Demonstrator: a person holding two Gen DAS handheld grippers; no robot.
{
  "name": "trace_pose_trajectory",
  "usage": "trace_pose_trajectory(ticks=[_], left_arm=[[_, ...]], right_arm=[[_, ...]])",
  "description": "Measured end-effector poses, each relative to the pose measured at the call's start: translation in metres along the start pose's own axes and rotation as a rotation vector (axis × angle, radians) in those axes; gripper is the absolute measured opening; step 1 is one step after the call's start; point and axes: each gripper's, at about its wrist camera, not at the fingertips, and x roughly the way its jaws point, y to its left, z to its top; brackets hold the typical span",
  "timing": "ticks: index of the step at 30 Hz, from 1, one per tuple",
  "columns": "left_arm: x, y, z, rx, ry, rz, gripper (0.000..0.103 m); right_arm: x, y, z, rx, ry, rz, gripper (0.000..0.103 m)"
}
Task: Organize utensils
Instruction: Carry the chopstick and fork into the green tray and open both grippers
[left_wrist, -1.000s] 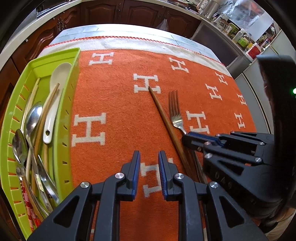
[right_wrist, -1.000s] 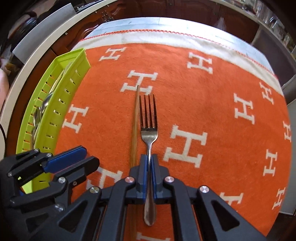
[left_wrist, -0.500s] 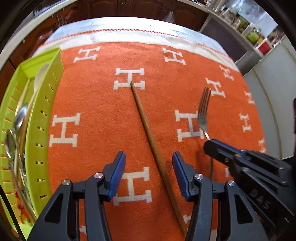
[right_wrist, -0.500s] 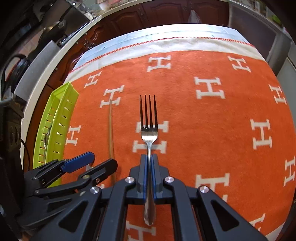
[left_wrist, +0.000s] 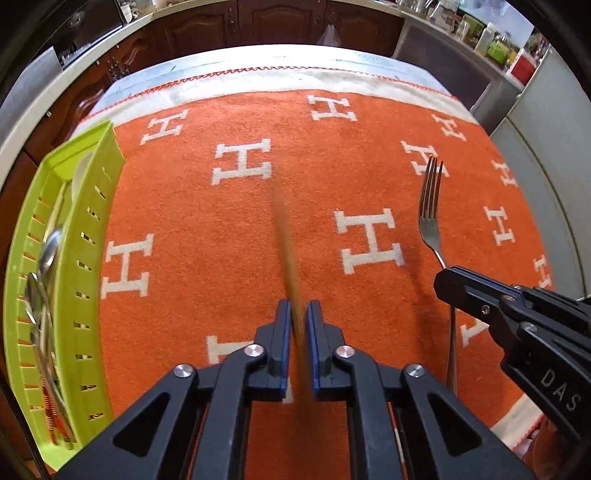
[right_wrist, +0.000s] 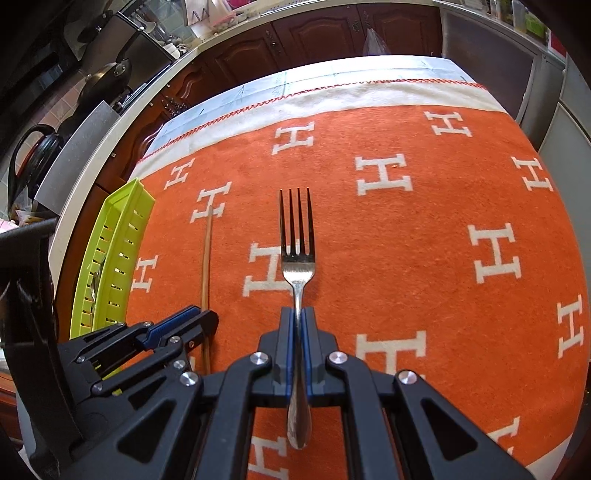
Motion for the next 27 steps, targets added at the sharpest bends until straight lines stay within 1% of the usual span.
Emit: trace_pose_trajectory(ticks=[2,4,8,12,13,16,18,20,22,24,27], left_arm=[[-0.003,0.003,-0.001,-0.005,-0.009,-0.015,0.004],[-0.014,0.004,-0.002,0.005,-0.041,-0.021,0.004],[-0.047,0.021,-0.002,0.011,-0.106,-0.03,0.004],[-0.085,0.059,-0.002,-0.029,-0.152,-0.049,0.004],[-0.093,0.067,0.0,-0.038,-0.165,-0.043,0.004],[-0.123,0.108,-0.001,-0.077,-0.225,0.014,0.004],[-0.132,0.131,-0.003,-0.105,-0.247,0.061,0.004],[-0.133,0.152,-0.004,-0.135,-0.246,0.103,0.004],[-0.126,0.169,-0.006,-0.164,-0.232,0.118,0.004],[-0.113,0.182,-0.01,-0.186,-0.206,0.124,0.004],[-0.093,0.194,-0.016,-0.19,-0.169,0.131,0.004]], right_arm=[[-0.002,0.001,0.0,0.001,-0.002,0.003,0.004],[-0.005,0.005,0.0,-0.003,-0.004,0.009,0.004],[-0.013,0.02,0.003,-0.026,-0.015,0.032,0.004],[-0.021,0.045,0.01,-0.056,-0.026,0.077,0.004],[-0.022,0.054,0.012,-0.062,-0.023,0.101,0.004],[-0.022,0.082,0.019,-0.078,-0.01,0.177,0.004],[-0.019,0.103,0.024,-0.075,0.007,0.238,0.004],[-0.011,0.125,0.029,-0.058,0.033,0.306,0.004],[-0.002,0.144,0.03,-0.05,0.052,0.345,0.004],[0.012,0.165,0.031,-0.05,0.078,0.363,0.004],[0.034,0.187,0.031,-0.038,0.127,0.369,0.004]])
